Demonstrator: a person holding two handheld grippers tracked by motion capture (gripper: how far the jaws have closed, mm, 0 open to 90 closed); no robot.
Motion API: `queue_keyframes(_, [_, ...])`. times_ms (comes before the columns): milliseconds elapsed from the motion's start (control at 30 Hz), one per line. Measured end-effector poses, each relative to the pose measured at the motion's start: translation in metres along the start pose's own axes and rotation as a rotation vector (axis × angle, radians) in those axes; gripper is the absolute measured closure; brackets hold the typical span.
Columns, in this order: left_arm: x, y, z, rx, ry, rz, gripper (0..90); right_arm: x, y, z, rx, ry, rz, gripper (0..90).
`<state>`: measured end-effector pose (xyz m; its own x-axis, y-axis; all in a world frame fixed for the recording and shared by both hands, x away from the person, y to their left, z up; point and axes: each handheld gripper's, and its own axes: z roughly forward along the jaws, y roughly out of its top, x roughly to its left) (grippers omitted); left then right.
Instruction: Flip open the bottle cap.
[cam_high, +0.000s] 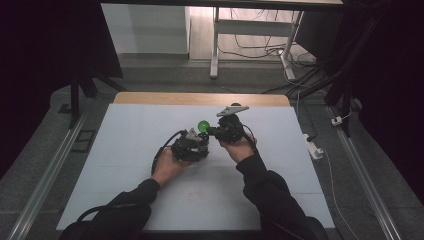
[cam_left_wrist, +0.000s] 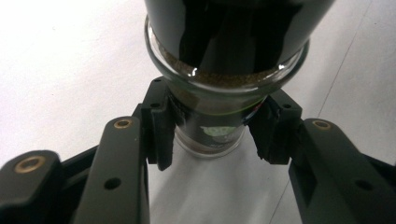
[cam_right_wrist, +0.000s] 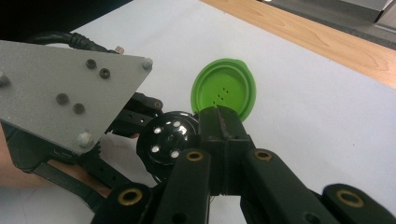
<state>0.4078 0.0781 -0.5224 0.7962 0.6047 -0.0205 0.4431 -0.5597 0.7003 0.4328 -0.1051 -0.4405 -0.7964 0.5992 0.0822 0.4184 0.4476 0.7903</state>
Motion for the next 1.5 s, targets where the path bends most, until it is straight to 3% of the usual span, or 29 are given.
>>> queue_keyframes(333, [0.004,0.002,0.0,0.019,-0.029,-0.005,52.4,0.002,-0.002,-0.006,-0.002,0.008,-0.014,86.5])
queue_keyframes(533, [0.004,0.004,-0.005,0.013,-0.033,-0.002,40.7,0.004,-0.002,-0.012,-0.012,0.002,-0.015,79.3])
queue_keyframes(700, [0.006,0.005,-0.014,0.019,-0.069,-0.014,34.7,0.006,-0.004,-0.017,-0.015,0.002,-0.007,73.2])
queue_keyframes(933, [0.008,0.003,-0.032,0.007,-0.08,-0.038,25.3,0.008,-0.006,-0.022,-0.01,0.013,0.02,60.7])
queue_keyframes(1167, [0.01,0.001,-0.044,0.029,-0.12,-0.048,19.8,0.01,-0.01,-0.028,-0.005,0.014,0.033,45.4])
queue_keyframes(1300, [0.009,0.001,-0.052,0.024,-0.141,-0.078,16.1,0.01,-0.013,-0.03,0.005,0.014,0.045,37.2])
queue_keyframes(1500, [0.005,-0.002,-0.064,0.048,-0.148,-0.091,10.1,0.013,-0.019,-0.035,0.022,0.018,0.046,25.0])
